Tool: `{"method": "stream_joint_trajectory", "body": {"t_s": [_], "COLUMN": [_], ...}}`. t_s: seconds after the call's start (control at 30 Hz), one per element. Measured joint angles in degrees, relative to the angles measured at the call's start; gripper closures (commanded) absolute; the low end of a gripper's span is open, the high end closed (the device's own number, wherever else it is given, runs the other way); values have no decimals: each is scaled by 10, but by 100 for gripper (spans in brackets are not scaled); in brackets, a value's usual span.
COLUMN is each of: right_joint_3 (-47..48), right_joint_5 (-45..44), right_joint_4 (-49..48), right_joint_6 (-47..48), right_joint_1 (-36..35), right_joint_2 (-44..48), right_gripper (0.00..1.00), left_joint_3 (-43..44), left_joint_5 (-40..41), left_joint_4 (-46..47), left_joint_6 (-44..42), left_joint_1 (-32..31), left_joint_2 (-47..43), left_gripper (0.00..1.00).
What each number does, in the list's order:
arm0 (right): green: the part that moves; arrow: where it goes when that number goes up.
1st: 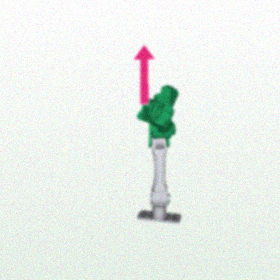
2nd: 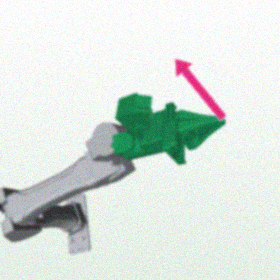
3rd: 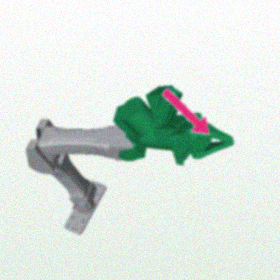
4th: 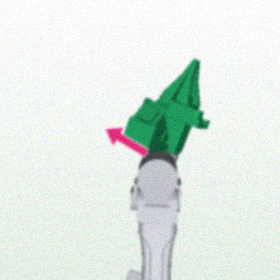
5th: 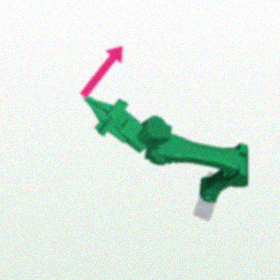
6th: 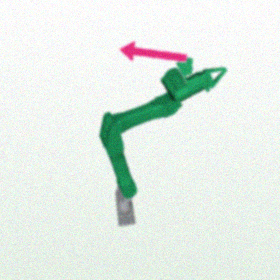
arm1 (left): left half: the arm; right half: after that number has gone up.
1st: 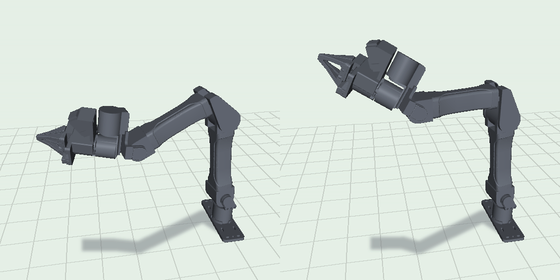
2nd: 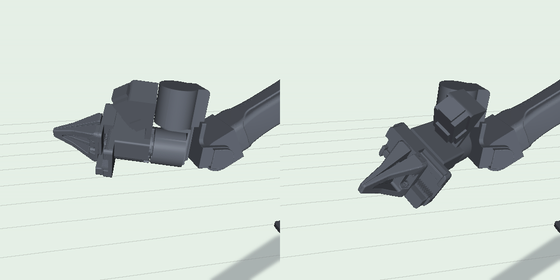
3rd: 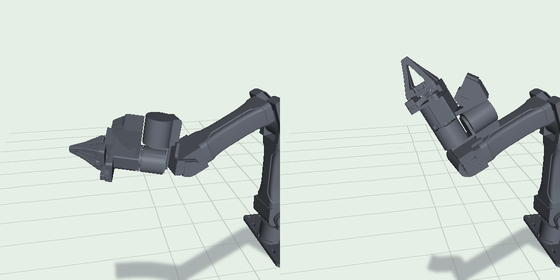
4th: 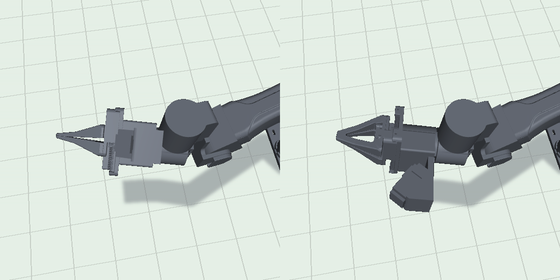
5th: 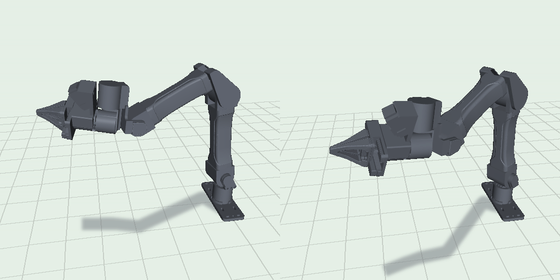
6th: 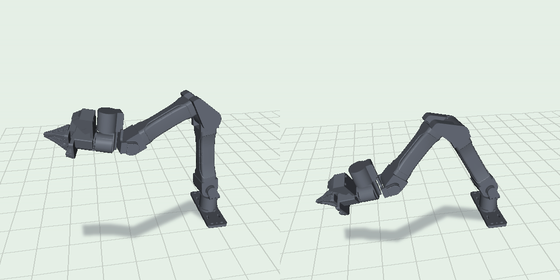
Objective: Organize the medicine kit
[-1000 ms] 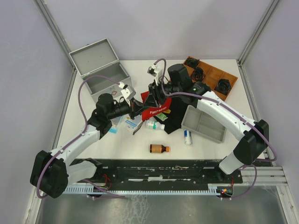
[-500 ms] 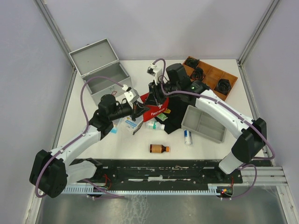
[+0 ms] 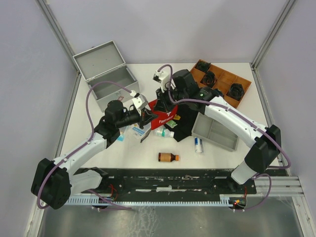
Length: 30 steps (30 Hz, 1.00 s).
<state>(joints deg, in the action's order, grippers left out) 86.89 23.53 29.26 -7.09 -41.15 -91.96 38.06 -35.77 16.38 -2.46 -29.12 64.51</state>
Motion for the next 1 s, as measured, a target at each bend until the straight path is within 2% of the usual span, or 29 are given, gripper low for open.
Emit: {"method": "stream_joint_trajectory", "body": {"t_s": [0.27, 0.53, 0.6, 0.77, 1.0], "right_joint_3": [0, 0, 0, 0, 0], "right_joint_5": [-30, -39, -30, 23, 71], "right_joint_4": [3, 17, 17, 23, 35], "right_joint_6": [21, 37, 38, 49, 80], "right_joint_1": [0, 20, 26, 38, 37], "right_joint_2": [1, 5, 6, 15, 37], "right_gripper": [99, 99, 92, 69, 55], "left_joint_3": [0, -3, -3, -3, -3], "left_joint_5": [14, 17, 17, 16, 12], "left_joint_4": [0, 5, 5, 10, 14], "left_joint_6": [-2, -23, -24, -30, -30], "left_joint_1": [-3, -5, -5, -6, -6], "left_joint_2": [-1, -6, -9, -10, -10], "left_gripper": [97, 97, 97, 97, 97]}}
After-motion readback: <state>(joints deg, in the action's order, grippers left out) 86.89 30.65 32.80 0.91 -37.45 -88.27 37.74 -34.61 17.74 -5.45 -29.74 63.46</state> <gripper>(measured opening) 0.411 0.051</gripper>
